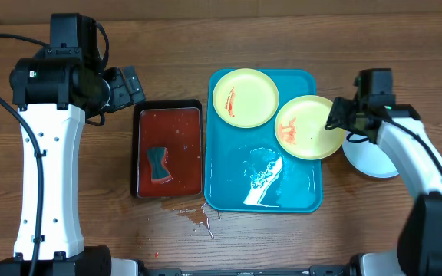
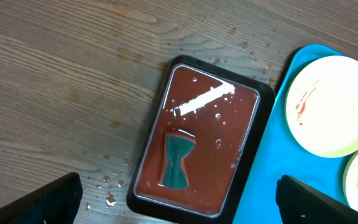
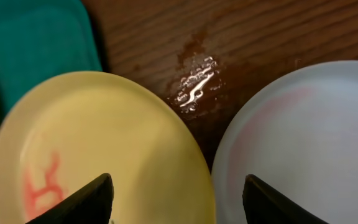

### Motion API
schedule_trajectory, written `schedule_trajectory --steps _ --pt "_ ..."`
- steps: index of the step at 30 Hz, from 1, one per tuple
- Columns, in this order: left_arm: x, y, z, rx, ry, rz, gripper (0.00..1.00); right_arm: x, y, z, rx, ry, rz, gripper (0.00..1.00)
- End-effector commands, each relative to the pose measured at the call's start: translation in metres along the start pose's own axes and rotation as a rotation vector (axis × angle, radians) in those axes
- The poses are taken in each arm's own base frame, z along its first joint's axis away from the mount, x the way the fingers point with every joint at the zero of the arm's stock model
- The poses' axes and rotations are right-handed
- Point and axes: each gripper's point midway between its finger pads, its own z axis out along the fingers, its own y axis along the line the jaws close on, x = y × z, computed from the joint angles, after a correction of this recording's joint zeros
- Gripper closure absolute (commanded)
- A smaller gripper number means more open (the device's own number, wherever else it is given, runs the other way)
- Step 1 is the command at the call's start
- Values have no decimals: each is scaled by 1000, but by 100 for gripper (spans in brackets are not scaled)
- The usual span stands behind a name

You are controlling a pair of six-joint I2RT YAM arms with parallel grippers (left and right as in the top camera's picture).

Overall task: Clean dirty plates on tray and stack at the side
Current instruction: 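Grasp the lower yellow plate rim with the right gripper and pull it down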

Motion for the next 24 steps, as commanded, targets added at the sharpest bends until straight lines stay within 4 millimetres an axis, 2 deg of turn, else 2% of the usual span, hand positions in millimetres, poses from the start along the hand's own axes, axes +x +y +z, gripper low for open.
schedule_trajectory --steps 1,2,3,4,9,13,15,19,24 --pt "-6 2 -11 2 -38 12 0 4 -8 18 51 36 -7 37" --pt "-6 2 -11 2 -38 12 0 10 -10 23 60 64 -8 54" --pt "-6 2 -11 2 -38 12 0 15 -11 25 66 84 -9 84" --pt "-6 2 -11 2 -38 12 0 21 -13 25 75 109 -5 96" --pt "-6 2 -11 2 -38 12 0 29 -16 6 85 135 45 96" --pt "-6 2 -11 2 -38 12 0 30 -15 -27 68 113 53 96" --pt "-6 2 -11 2 -38 12 0 34 -6 -43 13 117 64 96" --pt "-6 2 -11 2 -38 12 0 56 21 -65 -117 193 49 96" --pt "-6 2 -11 1 -39 12 0 97 40 -60 -129 301 -9 96"
